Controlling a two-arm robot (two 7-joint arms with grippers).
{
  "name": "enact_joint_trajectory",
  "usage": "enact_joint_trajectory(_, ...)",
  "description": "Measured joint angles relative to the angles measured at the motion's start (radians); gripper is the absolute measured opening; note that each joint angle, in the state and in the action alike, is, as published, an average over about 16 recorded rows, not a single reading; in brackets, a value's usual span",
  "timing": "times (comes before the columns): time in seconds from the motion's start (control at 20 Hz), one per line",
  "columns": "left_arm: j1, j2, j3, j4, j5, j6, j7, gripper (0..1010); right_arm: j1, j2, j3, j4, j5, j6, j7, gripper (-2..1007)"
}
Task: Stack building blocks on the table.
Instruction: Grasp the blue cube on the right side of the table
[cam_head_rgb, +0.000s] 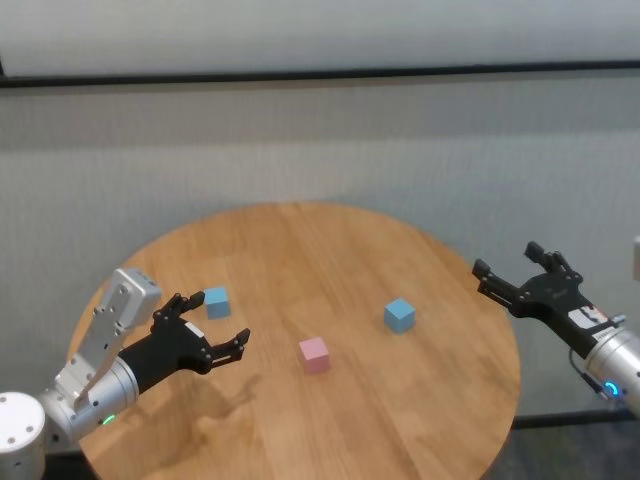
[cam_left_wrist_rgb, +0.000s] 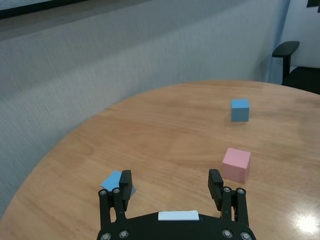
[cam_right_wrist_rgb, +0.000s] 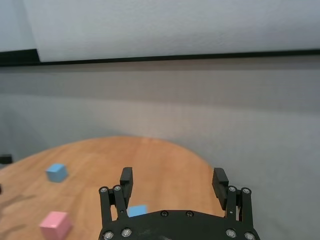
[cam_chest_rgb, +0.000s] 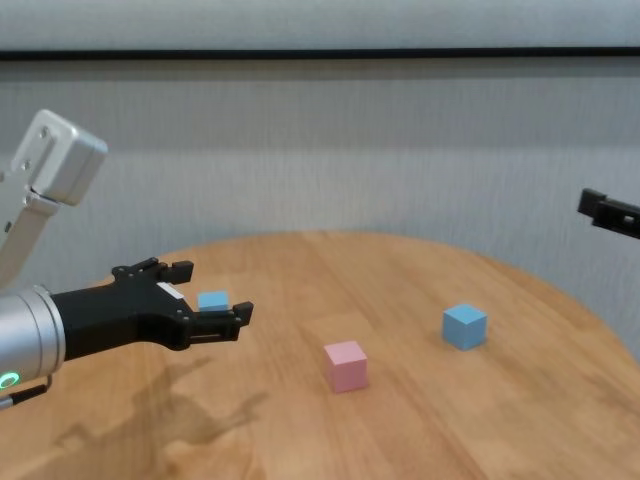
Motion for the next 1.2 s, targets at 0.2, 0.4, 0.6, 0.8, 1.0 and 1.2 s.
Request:
enact_joint_trajectory(0.2, -0.001, 0.000, 0.000, 0.001, 0.000, 0.000, 0.000, 1000, 0.029, -0.024, -0.009, 0.039, 0.018, 0.009, 0.050, 1001)
enact_joint_trajectory(0.4, -0.001, -0.001, 0.000, 0.001, -0.001, -0.001, -0.001, 1000, 0.060, -0.041, -0.033, 0.075, -0.011, 0.018, 0.072, 1001)
enact_joint_trajectory(0.6, -0.001, -0.001, 0.001, 0.002, -0.001, -0.001, -0.001, 1000, 0.087, -0.054, -0.063, 0.102, -0.063, 0.027, 0.076, 1001)
enact_joint_trajectory(0.8, -0.001, -0.001, 0.001, 0.002, -0.001, -0.001, -0.001, 1000, 0.109, -0.064, -0.089, 0.117, -0.113, 0.037, 0.082, 1001)
enact_joint_trajectory(1.0, -0.002, -0.001, 0.001, 0.002, -0.001, -0.002, -0.001, 1000, 0.124, -0.072, -0.105, 0.124, -0.143, 0.045, 0.102, 1001)
enact_joint_trajectory(1.2, -0.002, -0.002, 0.001, 0.003, -0.001, -0.002, -0.001, 1000, 0.133, -0.076, -0.108, 0.124, -0.149, 0.050, 0.136, 1001)
